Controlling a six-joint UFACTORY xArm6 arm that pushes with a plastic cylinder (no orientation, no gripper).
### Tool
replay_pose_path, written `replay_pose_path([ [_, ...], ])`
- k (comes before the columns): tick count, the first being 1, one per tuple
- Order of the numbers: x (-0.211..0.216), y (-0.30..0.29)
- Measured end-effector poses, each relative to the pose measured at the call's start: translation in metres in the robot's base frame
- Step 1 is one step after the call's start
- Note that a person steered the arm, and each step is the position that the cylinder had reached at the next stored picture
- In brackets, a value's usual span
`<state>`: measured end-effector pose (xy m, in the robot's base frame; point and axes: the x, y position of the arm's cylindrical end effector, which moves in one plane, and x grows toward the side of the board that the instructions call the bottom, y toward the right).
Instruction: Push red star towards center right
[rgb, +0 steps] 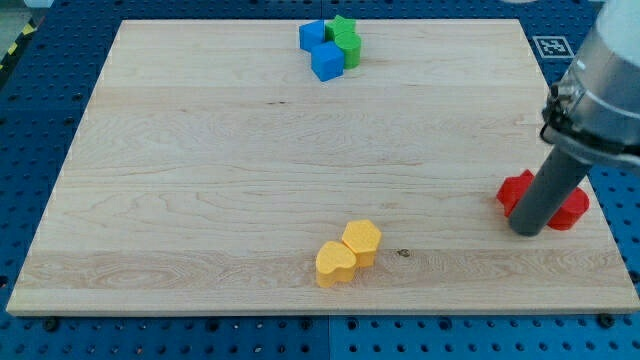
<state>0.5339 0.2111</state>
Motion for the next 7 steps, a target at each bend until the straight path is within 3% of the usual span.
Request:
replay_pose_path([
  [3,-0.039,0.011],
  [7,-0.152,0.014],
])
